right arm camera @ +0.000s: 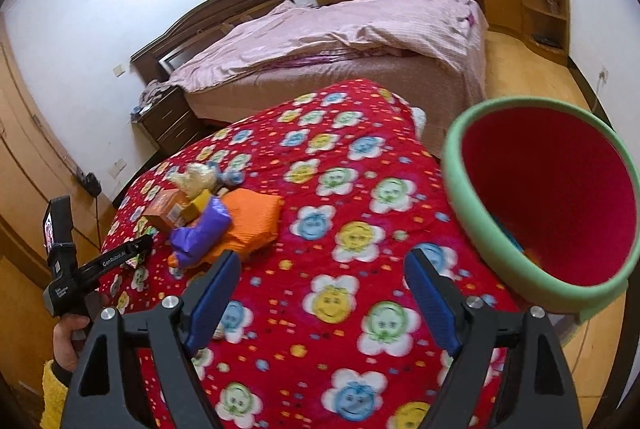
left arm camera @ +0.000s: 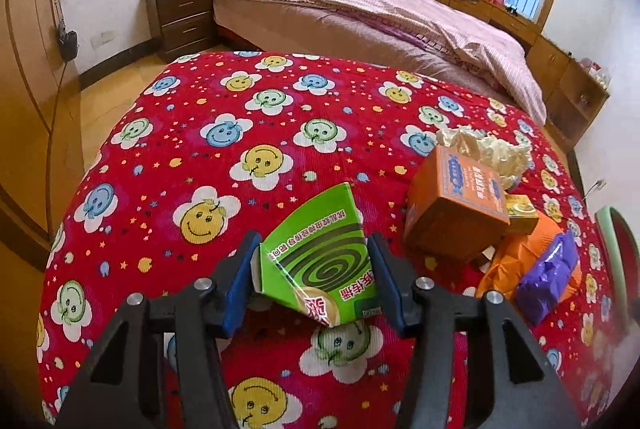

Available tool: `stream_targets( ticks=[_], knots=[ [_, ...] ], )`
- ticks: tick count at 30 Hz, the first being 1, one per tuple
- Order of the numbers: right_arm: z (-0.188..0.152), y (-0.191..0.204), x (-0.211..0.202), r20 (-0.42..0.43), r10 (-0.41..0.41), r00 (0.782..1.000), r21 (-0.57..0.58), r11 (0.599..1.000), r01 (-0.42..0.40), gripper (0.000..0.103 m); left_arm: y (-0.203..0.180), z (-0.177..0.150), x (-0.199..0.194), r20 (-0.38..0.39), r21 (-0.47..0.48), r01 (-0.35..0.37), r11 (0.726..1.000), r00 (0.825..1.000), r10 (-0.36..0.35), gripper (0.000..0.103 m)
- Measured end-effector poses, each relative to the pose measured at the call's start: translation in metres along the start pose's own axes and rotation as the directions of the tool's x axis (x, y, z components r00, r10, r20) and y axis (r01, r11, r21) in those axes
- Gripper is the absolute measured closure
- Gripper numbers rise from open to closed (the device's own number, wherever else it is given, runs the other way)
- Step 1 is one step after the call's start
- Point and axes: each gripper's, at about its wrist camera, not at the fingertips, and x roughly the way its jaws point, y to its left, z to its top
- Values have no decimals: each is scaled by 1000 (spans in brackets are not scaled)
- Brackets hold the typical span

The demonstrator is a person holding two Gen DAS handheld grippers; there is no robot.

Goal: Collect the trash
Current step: 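Grasp the green mosquito-coil box with the left tool while the right tool grasps the purple bag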

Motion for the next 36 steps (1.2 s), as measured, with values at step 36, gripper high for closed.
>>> stream_targets(
  ticks=[36],
  knots=[
    [2, 126, 111, -142, -45, 989, -416, 909, -18, 26, 14, -5, -17, 52, -43, 88, 995, 995, -86, 48]
  ],
)
